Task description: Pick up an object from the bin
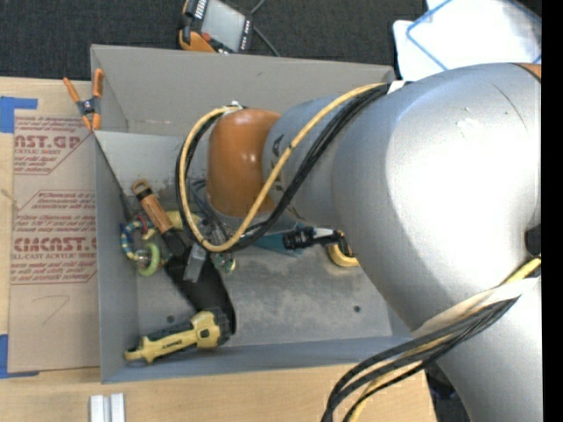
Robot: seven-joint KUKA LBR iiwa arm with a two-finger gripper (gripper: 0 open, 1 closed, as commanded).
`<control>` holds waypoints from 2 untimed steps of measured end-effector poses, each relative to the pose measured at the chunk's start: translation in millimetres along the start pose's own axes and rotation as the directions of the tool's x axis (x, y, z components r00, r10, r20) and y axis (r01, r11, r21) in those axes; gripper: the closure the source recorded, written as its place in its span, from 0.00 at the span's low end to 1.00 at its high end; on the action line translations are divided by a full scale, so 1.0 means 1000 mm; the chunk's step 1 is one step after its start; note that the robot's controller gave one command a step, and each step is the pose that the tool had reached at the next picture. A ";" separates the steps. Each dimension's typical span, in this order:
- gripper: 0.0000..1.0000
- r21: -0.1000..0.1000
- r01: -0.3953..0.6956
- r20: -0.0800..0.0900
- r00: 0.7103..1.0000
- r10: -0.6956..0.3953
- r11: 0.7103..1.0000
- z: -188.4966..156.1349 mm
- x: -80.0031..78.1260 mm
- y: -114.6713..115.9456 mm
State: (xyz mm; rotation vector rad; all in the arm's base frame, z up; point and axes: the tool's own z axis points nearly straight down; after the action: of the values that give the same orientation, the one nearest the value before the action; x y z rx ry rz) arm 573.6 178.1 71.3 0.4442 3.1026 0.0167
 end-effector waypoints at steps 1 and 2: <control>0.00 -0.004 0.007 -0.005 1.000 -0.007 1.000 0.001 0.003 -0.006; 1.00 -0.003 0.005 0.002 1.000 -0.005 1.000 0.000 0.000 -0.007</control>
Offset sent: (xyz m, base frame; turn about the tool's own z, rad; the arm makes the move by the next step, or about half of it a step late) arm 0.0000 0.0000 0.0000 0.0000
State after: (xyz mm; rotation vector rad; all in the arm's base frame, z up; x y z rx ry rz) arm 571.8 170.9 71.3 0.4365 3.1011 0.0212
